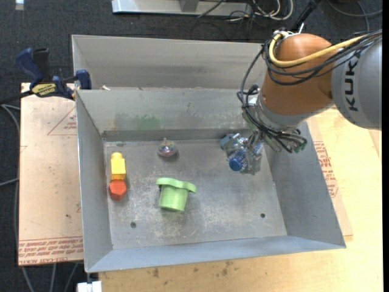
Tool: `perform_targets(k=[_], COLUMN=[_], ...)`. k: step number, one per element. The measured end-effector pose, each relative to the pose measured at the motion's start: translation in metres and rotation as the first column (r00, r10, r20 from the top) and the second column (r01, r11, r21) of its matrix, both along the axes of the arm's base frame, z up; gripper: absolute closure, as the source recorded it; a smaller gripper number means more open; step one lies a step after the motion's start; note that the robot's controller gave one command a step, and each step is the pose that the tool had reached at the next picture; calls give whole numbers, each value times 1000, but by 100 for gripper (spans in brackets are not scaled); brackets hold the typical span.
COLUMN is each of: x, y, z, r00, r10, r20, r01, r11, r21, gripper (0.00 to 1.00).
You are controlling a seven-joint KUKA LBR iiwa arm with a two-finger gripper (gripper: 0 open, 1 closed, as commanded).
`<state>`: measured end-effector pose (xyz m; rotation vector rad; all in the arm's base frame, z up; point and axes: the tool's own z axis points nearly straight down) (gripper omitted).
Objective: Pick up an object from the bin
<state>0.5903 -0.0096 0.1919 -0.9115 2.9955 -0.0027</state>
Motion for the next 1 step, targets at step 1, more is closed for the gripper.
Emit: perform_targets(k=[1], x=[39], y=[-1], z=[90], r00=[898], r10=[441], r20=[-2], r01=[-441], r11=[898], r21=[-3], gripper=[100])
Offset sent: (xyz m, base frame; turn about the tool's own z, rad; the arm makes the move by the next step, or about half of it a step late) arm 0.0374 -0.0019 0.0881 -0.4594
